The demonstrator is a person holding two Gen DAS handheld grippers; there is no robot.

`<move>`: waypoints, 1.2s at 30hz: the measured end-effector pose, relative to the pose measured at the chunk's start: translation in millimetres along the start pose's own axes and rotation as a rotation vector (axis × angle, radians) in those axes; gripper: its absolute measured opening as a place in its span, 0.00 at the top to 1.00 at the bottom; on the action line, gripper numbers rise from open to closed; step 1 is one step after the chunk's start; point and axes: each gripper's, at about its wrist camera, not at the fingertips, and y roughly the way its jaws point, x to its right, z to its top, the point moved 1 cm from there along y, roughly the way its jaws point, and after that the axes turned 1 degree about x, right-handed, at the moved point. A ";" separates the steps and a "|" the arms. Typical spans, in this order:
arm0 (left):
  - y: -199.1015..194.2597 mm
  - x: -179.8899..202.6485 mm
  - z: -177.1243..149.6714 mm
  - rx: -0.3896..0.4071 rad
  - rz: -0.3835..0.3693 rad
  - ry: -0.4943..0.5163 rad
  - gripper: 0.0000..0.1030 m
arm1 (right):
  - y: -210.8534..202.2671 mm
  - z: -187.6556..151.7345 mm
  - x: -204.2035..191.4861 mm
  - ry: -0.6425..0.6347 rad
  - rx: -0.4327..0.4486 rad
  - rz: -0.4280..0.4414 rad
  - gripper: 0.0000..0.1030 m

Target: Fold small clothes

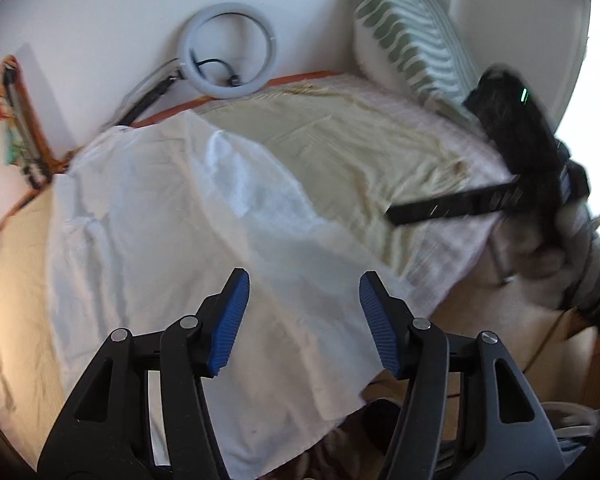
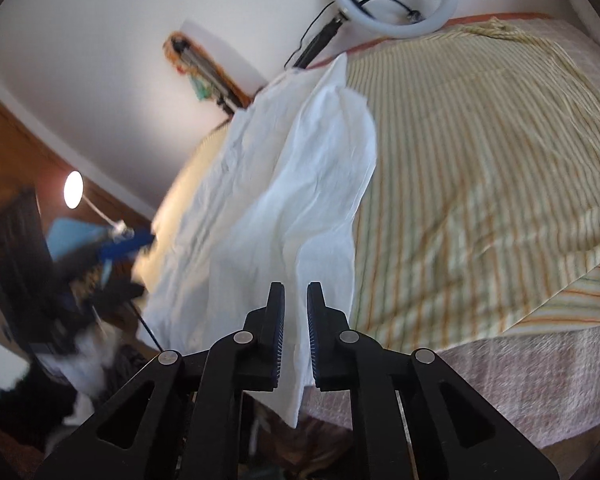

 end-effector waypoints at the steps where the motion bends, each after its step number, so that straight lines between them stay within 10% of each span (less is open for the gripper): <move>1: 2.6 2.1 -7.4 -0.014 0.023 -0.003 0.41 | 0.3 1.7 0.5 0.000 0.000 0.005 0.76; 5: 21.8 -1.4 -33.5 -0.118 -0.020 -0.064 0.42 | 10.8 -5.7 -5.7 -0.037 -0.038 0.016 0.59; 9: 49.3 -28.9 -54.9 -0.219 -0.191 -0.293 0.95 | 34.2 -20.3 -8.2 -0.095 -0.112 -0.024 0.69; 11: 54.2 -43.2 -61.0 -0.207 -0.276 -0.406 0.95 | 48.8 -23.5 -7.2 -0.098 -0.146 -0.038 0.92; 19: 29.7 -72.7 -71.6 -0.061 -0.634 -0.707 0.97 | 17.8 -10.1 -5.2 -0.005 -0.043 0.101 0.96; 26: 49.2 -68.3 -93.4 -0.162 -0.387 -0.625 0.96 | 50.5 -29.0 9.2 0.043 -0.162 -0.019 0.92; 33: 0.4 -29.2 -72.4 -0.022 -0.121 -0.336 0.94 | 26.1 -27.3 -4.2 -0.063 -0.087 -0.075 0.85; 36: -7.3 2.0 -59.6 0.019 -0.112 -0.216 0.67 | 0.7 -20.8 2.0 -0.049 0.011 -0.057 0.65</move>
